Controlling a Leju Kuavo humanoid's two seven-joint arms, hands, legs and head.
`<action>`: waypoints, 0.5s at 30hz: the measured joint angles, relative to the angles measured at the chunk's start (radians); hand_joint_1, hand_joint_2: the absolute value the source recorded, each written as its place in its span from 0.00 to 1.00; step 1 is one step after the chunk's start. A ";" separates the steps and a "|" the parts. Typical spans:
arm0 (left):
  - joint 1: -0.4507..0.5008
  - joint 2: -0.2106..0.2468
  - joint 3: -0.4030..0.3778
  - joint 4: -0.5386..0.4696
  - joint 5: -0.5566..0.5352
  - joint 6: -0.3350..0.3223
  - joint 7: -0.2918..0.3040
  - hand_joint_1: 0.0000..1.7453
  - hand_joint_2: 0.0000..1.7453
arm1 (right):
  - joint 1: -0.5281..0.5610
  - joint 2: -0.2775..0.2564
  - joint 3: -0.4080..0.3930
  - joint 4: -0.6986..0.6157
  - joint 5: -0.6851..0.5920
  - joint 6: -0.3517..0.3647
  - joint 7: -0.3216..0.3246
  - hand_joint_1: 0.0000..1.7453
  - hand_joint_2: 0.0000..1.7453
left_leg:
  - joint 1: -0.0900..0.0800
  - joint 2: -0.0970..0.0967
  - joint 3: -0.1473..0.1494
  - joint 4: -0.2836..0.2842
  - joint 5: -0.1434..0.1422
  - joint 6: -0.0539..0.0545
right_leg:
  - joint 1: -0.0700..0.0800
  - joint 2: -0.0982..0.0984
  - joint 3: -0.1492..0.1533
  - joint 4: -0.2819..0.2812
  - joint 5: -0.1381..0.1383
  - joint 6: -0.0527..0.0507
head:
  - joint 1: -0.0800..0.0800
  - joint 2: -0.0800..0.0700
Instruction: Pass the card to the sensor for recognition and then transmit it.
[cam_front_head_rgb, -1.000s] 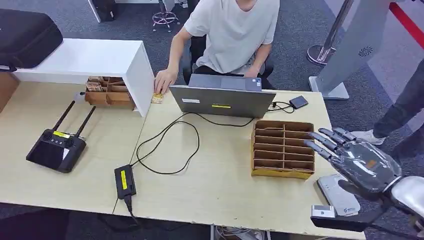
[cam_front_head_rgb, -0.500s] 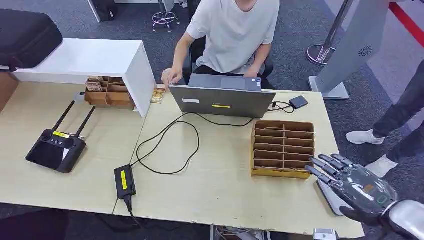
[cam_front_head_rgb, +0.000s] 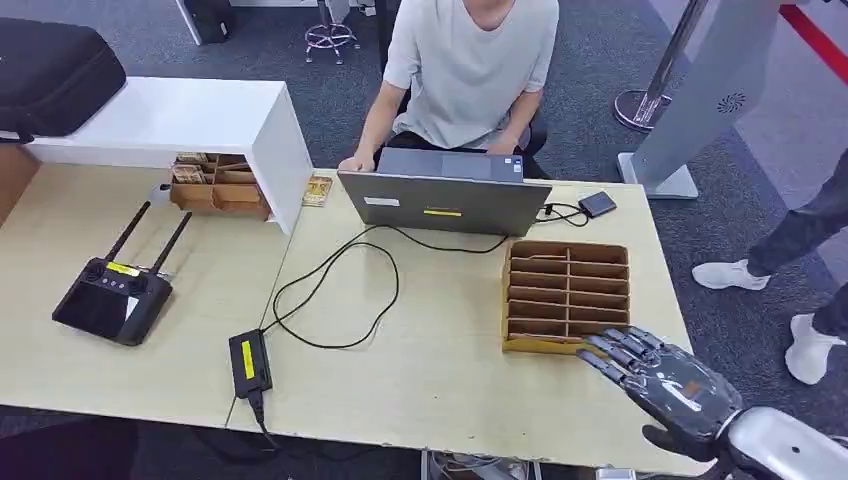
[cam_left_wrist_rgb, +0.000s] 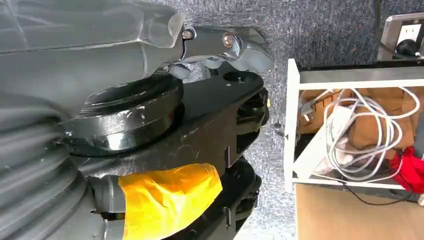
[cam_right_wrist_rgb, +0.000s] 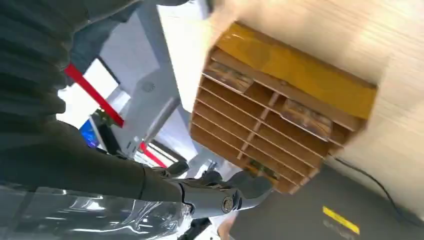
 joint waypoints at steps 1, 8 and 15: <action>0.000 0.000 0.000 0.000 0.000 0.000 0.000 0.00 1.00 | 0.007 0.032 0.007 0.016 0.030 -0.053 -0.010 0.00 1.00 | 0.000 0.000 0.000 0.000 0.000 0.000 | 0.000 0.000 0.000 0.000 0.000 0.000 | 0.000 0.000; -0.007 -0.002 0.000 0.000 -0.004 0.001 0.006 0.00 1.00 | 0.138 0.246 0.043 0.105 0.183 -0.322 -0.008 0.00 1.00 | 0.001 0.000 0.000 -0.001 0.000 0.000 | 0.002 0.000 0.000 0.000 0.000 0.000 | -0.001 0.000; -0.011 -0.001 0.000 0.000 -0.010 0.001 0.009 0.00 1.00 | 0.197 0.328 0.047 0.133 0.209 -0.335 0.009 0.00 1.00 | 0.001 0.000 0.000 -0.001 0.000 0.000 | 0.002 0.000 0.000 0.000 0.000 -0.001 | 0.000 0.000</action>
